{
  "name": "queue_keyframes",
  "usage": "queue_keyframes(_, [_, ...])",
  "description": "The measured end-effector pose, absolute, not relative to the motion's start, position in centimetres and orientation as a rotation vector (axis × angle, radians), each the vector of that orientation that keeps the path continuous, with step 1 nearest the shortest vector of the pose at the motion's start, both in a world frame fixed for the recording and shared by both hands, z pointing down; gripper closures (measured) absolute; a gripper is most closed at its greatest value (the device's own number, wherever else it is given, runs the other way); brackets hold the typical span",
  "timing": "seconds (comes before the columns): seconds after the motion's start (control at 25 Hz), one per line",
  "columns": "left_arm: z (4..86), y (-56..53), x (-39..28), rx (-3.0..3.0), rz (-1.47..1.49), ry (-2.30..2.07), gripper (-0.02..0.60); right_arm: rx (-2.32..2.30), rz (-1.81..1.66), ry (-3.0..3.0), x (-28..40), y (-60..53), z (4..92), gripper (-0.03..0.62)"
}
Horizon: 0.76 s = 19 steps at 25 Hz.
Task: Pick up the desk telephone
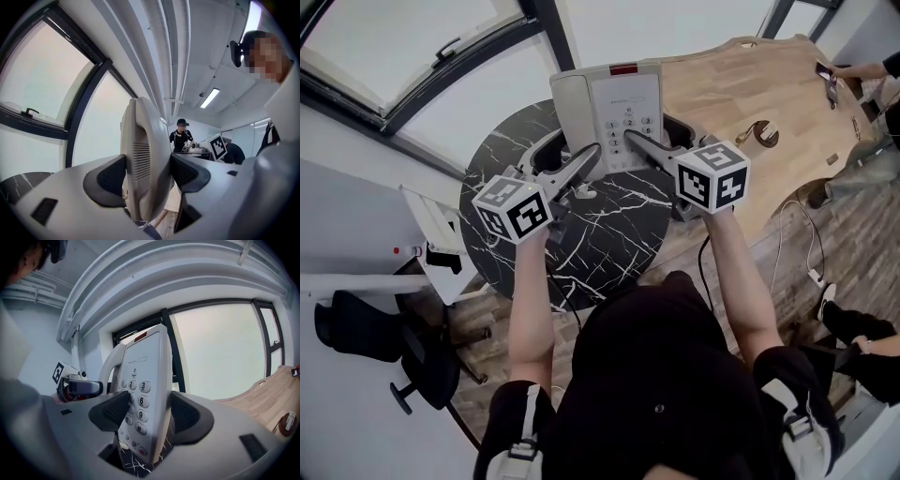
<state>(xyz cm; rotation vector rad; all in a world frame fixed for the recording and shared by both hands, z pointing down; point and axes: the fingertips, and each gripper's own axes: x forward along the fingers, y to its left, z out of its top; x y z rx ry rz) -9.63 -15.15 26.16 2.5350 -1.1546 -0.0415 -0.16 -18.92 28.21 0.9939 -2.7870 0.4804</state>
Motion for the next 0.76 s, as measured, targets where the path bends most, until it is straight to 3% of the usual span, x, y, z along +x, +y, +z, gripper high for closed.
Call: queue_keyframes(0.76, [26.3, -15.5, -10.34, 2.539, -0.034, -1.149, 0.264, 1.0, 0.457, -2.782, -0.85, -19.26, 28.18, 0.29])
